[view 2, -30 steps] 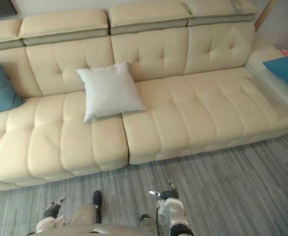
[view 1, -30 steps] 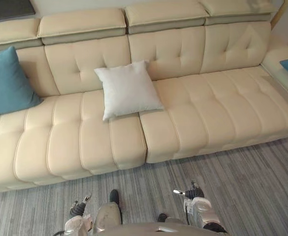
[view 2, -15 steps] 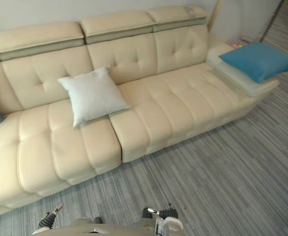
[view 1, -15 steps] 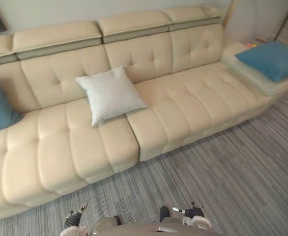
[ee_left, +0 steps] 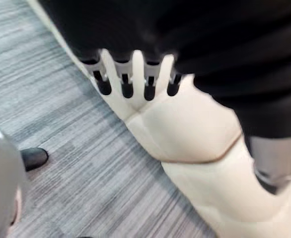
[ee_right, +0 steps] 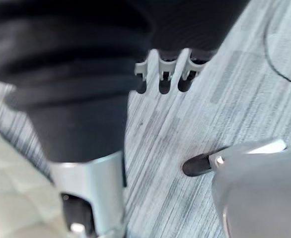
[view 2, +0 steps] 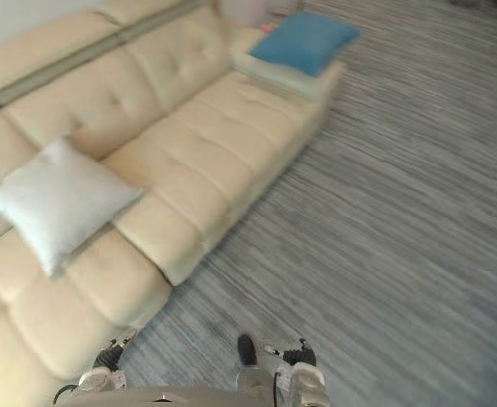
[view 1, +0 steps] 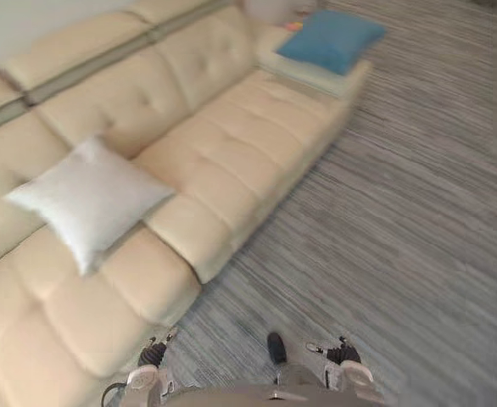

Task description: Pick up cushions and gather them together orderly.

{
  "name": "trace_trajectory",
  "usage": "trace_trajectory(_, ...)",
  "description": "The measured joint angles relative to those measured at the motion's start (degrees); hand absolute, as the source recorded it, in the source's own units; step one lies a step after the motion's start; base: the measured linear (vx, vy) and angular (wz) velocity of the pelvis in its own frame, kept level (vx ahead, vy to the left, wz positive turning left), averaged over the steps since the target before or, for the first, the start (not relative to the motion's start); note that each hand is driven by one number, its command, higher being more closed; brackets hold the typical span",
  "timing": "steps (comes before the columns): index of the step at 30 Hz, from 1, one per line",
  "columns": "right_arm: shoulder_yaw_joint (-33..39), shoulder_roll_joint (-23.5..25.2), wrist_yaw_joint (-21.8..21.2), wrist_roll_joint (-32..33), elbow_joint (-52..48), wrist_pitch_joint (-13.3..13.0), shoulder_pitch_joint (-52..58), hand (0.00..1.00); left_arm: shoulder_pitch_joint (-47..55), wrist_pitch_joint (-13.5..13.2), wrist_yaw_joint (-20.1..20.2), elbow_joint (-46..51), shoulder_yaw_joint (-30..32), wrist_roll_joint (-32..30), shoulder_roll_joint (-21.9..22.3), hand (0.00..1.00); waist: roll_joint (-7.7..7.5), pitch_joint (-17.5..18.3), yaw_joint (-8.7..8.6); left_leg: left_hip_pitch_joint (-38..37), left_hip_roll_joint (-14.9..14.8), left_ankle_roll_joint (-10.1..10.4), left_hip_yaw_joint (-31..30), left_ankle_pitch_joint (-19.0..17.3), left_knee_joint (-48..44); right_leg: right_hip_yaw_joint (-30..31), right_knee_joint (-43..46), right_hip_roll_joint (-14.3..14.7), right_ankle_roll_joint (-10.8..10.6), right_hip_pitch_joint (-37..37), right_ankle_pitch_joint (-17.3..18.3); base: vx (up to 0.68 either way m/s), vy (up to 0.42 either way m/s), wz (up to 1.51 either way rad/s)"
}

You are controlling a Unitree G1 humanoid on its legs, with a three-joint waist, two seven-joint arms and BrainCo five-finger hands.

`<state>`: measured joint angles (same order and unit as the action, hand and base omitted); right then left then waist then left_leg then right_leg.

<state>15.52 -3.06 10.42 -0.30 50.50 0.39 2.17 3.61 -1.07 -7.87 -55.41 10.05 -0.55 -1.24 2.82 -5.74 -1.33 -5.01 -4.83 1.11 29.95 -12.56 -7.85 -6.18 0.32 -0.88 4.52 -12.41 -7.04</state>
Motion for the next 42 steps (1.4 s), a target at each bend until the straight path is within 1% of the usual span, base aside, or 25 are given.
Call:
trace_trajectory(2, 0.66, -0.4, 0.02, 0.21, -0.03, 0.04, -0.02, 0.0, -0.47, 0.01, 0.28, 0.87, -0.9, -0.77, -0.03, 0.0, 1.69, -1.27, -0.19, -0.97, -1.28, 0.97, 4.52, -0.61, -0.06, -17.83, 9.04, -4.46, 1.55, -2.93, 6.03, -0.04, -0.068, -1.21)
trace_trajectory(3, 0.68, -0.41, 0.07, 0.18, 0.03, 0.04, 0.0, 0.0, -0.22, 0.02, 0.44, 0.86, -1.1, -0.94, -0.07, 0.0, 1.39, -1.21, -0.13, -1.46, -1.17, 1.14, 5.24, -0.62, -0.1, -20.56, 9.76, -5.08, 1.85, -2.5, 6.3, -0.01, -0.106, -1.05)
trace_trajectory(4, 0.32, -0.64, 0.04, 0.07, 0.05, 0.04, 0.2, 0.0, 0.54, 0.03, 0.6, 0.8, -1.12, -1.33, -0.76, 0.0, 0.93, -1.01, -0.09, -2.91, -0.8, 1.9, 6.35, -1.01, -0.06, -22.9, 9.1, -5.5, 0.18, -1.15, 4.32, 0.01, -0.192, -0.97)
trace_trajectory(5, 0.36, -1.05, 0.06, -0.06, 0.24, 0.02, 0.47, 0.0, 0.79, 0.04, 0.7, 0.7, -1.3, -2.01, -0.75, 0.0, 1.55, -1.27, -0.09, -3.53, -1.16, 2.34, 6.38, -1.28, 0.14, -20.45, 8.05, -3.84, -1.49, -0.92, 3.41, 0.0, -0.17, -0.94)
trace_trajectory(8, 0.39, -1.39, 0.06, -0.06, 0.23, 0.04, -0.34, 0.0, 0.47, 0.05, 0.78, 0.58, -1.57, -2.1, -0.3, 0.0, 2.58, -1.58, -0.07, -3.84, -2.02, 2.44, 6.66, -1.27, -0.1, -17.73, 7.22, -1.59, -1.43, -2.35, 3.78, 0.02, -0.17, -0.8)
trace_trajectory(10, 0.49, -1.14, 0.11, 0.06, 0.22, 0.04, -0.26, 0.0, 0.22, 0.04, 0.77, 0.77, -1.64, -2.5, -0.48, 0.0, 1.85, -2.04, -0.13, -2.61, -3.86, 3.62, 7.47, -1.59, -5.98, -16.9, 9.89, -1.04, -1.3, -3.52, 6.01, 0.03, -0.172, -0.55)
trace_trajectory(11, 0.31, -0.98, 0.14, -0.01, 0.28, 0.05, -0.09, 0.0, 0.21, 0.05, 0.69, 0.83, -1.65, -2.5, -0.52, 0.0, 0.79, -2.69, -0.14, 0.16, -7.17, 3.26, 7.17, -1.85, -16.43, -16.12, 9.73, -0.71, -1.48, -2.51, 7.22, 0.06, -0.151, -0.56)
trace_trajectory(12, -0.14, -0.86, 0.2, 0.05, 0.31, 0.08, -0.11, 0.0, 0.48, 0.04, 0.64, 0.85, -1.88, -2.41, -0.34, 0.0, 0.92, -2.97, 0.35, 3.01, -10.46, 0.85, 4.81, -0.38, -24.78, -16.14, 6.79, 0.76, -2.48, -0.13, 8.27, 0.1, -0.145, -0.61)
trace_trajectory(13, -0.75, -0.87, 0.33, 0.07, 0.3, 0.1, -0.27, 0.0, 0.6, 0.0, 0.61, 0.77, -2.06, -2.36, -0.15, 0.0, 1.48, -3.17, 0.81, 4.66, -12.18, -0.47, 2.43, 0.25, -28.0, -16.23, 6.84, 1.56, -1.77, 1.05, 8.58, 0.16, -0.108, -0.61)
trace_trajectory(14, -1.32, -0.84, 0.63, 0.17, -0.14, -0.05, -0.08, 0.0, 1.26, -0.14, 0.5, 1.5, -2.31, -2.27, -0.24, 0.0, 0.83, -3.61, 1.18, 7.13, -12.36, 0.65, -2.32, -1.51, -34.62, -15.75, 11.1, 1.04, -0.33, 0.8, 10.72, 0.19, -0.064, -0.67)
trace_trajectory(15, -1.16, -1.04, 0.87, 0.16, 0.24, 0.08, -0.05, 0.0, 1.22, -0.07, 0.4, 2.44, -1.6, -1.82, 0.22, 0.0, 1.14, -4.44, 1.45, 9.13, -12.13, 1.75, -7.26, -3.83, -37.56, -14.32, 12.26, 2.14, 1.24, 1.06, 10.38, 0.18, -0.023, -0.82)
trace_trajectory(17, -0.94, -0.8, 1.0, 0.12, 0.07, 0.15, -0.77, 0.0, 1.07, -0.14, 0.48, 4.38, -1.62, -1.85, 0.26, 0.0, 0.95, -5.6, 2.49, 13.76, -8.44, 1.16, -13.2, -6.89, -37.15, -11.09, 11.83, 3.27, 1.52, 2.83, 10.74, 0.1, 0.013, -0.78)
trace_trajectory(20, -0.87, -0.67, 0.98, 0.06, 0.0, 0.15, -0.14, 0.0, 1.13, -0.22, 0.52, 6.76, -1.77, -1.86, 0.59, 0.0, 0.04, -6.18, 4.22, 17.99, -4.22, 1.74, -16.98, -6.29, -26.16, -8.28, 10.03, 3.21, 1.38, 4.33, 10.79, 0.07, 0.028, -0.72)
trace_trajectory(21, -0.94, -0.22, 1.04, 0.05, -0.16, 0.21, 0.16, 0.0, 1.23, -0.18, 0.52, 7.27, -1.43, -1.88, 0.71, 0.0, 0.15, -6.21, 4.65, 19.7, -3.11, 1.54, -18.06, -4.49, -18.5, -6.6, 9.47, 3.26, 1.35, 5.05, 10.79, 0.07, 0.055, -0.61)
trace_trajectory(24, -0.98, 0.36, 1.1, 0.05, -1.01, 0.61, 0.85, 0.0, 1.21, -0.19, 0.46, 7.64, -0.98, -1.88, 1.41, 0.0, 0.08, -6.22, 4.83, 21.68, -2.34, 1.89, -19.03, -0.26, -10.48, -4.54, 6.7, 3.3, 1.05, 7.13, 10.97, 0.14, 0.082, -0.59)
trace_trajectory(25, -1.03, 0.32, 1.17, 0.04, -1.36, 0.66, 1.5, 0.0, 1.18, -0.33, 0.39, 8.15, -0.89, -1.86, 1.73, 0.0, 0.31, -6.06, 6.11, 22.15, -2.69, 3.03, -19.24, 1.87, -5.97, -2.06, 5.38, 4.02, 0.71, 7.47, 11.17, 0.13, 0.088, -0.71)
trace_trajectory(28, -1.38, 0.32, 1.2, 0.01, 0.01, 0.75, 0.96, 0.0, 1.11, -0.5, 0.42, 7.95, 0.0, -1.8, 1.79, 0.0, 0.98, -5.43, 7.41, 22.75, -3.6, 2.19, -21.87, 5.09, -5.34, 2.41, 4.11, 5.48, 0.03, 8.35, 11.58, 0.21, 0.203, -0.99)
trace_trajectory(30, -2.08, 0.47, 0.91, -0.13, 0.13, 0.94, 1.33, 0.0, 1.32, -0.88, 0.4, 7.51, 1.37, -1.78, 1.42, 0.0, -0.64, -4.38, 7.48, 23.13, -2.45, 1.27, -22.29, 5.88, -9.0, 5.63, 7.23, 4.74, -2.01, 7.36, 12.89, 0.22, 0.219, -0.86)
trace_trajectory(33, -1.99, 0.49, 0.82, -0.83, 1.65, 0.91, 2.95, 0.0, 2.24, -0.91, 0.43, 6.98, 1.07, -1.8, -0.59, 0.0, -3.27, -2.01, 7.44, 22.56, 0.55, -0.24, -21.73, 5.36, -13.02, 7.72, 20.92, 1.93, -7.13, 2.94, 18.29, 0.26, 0.247, -0.56)
trace_trajectory(34, -1.78, 1.07, 0.33, -0.99, 2.18, 0.73, 2.87, 0.0, 2.41, -0.78, 0.39, 5.2, 0.96, -1.91, -2.43, 0.0, -5.32, -1.19, 6.73, 20.46, 3.18, -2.63, -19.98, 3.77, -13.42, 8.73, 38.85, -1.0, -11.84, -2.78, 22.0, 0.3, 0.204, -0.13)
trace_trajectory(35, -1.85, 1.05, 0.04, -1.31, 2.16, 0.47, 2.54, 0.0, 2.75, -0.14, 0.39, 4.29, 0.75, -1.91, -3.55, 0.0, -6.07, -1.31, 5.52, 18.02, 4.65, -3.71, -19.91, 2.16, -13.74, 8.33, 50.32, -2.62, -14.44, -4.86, 20.14, 0.32, 0.188, 0.01)
trace_trajectory(36, -1.86, 1.0, 0.03, -1.48, 2.18, 0.47, 2.41, 0.0, 3.14, 0.06, 0.35, 4.08, 0.59, -1.92, -3.81, 0.0, -6.13, -1.27, 5.33, 16.98, 5.02, -3.98, -19.95, 1.34, -13.91, 7.45, 53.54, -3.18, -14.3, -5.08, 18.55, 0.38, 0.156, 0.16)
trace_trajectory(37, -1.94, 0.93, 0.01, -2.35, 2.27, 0.49, 2.36, 0.0, 4.38, 0.31, 0.09, 4.18, -0.66, -1.91, -4.28, 0.0, -6.05, -1.31, 5.48, 13.8, 5.81, -4.81, -20.03, -0.72, -13.63, 3.1, 58.81, -5.85, -11.15, -5.1, 16.68, 0.41, 0.132, 0.03)
trace_trajectory(39, -1.84, 0.93, -0.1, -2.32, 2.26, 0.4, 1.8, 0.0, 5.06, 0.69, -0.22, 4.11, -1.32, -1.9, -4.36, 0.0, -5.71, -1.58, 5.37, 10.86, 6.37, -5.56, -20.51, -1.99, -12.15, -2.0, 60.29, -8.23, -8.48, -5.95, 19.12, 0.42, 0.094, 0.06)
trace_trajectory(42, -1.86, 0.38, -0.23, -2.32, 2.24, -0.15, 0.79, 0.0, 5.33, 0.99, -0.64, 4.03, -1.44, -1.86, -4.0, 0.0, -4.92, -2.24, 4.14, 4.96, 6.18, -6.15, -22.14, -3.48, -8.39, -7.87, 51.51, -8.61, -7.56, -7.68, 24.52, 0.42, 0.0, 0.18)
